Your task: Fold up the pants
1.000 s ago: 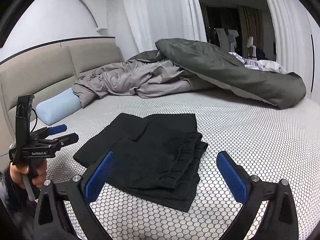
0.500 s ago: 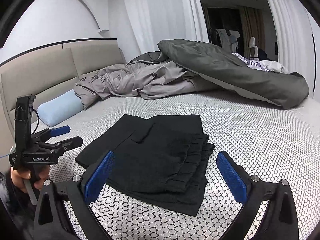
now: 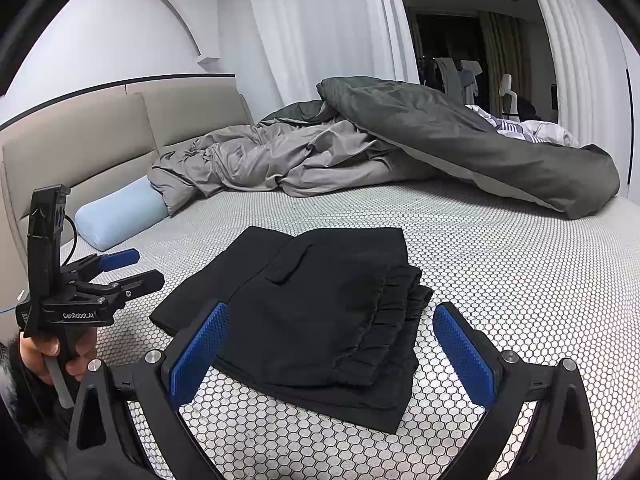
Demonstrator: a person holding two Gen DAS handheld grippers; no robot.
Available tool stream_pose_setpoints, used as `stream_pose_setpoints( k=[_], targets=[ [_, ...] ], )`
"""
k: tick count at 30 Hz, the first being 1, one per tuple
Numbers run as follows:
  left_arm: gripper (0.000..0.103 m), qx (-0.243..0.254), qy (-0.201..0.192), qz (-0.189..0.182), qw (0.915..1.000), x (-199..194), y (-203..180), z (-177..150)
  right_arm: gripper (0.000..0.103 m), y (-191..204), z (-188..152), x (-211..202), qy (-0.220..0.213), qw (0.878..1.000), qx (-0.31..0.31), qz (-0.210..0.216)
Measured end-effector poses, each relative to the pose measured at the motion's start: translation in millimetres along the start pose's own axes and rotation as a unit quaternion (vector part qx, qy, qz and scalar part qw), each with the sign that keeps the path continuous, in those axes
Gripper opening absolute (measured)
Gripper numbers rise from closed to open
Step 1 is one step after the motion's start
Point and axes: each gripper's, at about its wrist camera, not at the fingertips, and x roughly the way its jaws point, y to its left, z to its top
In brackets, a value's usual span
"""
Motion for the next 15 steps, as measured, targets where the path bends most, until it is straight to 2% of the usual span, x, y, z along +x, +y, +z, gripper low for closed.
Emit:
stream_pose_setpoints(
  k=[15],
  targets=[
    [0.102,0.011,0.004,-0.003,0.9999,2.2,2.8,-0.2,0.103,0.6,-1.2,-0.7,-0.005,1.0,-0.003,-0.001]
  ],
)
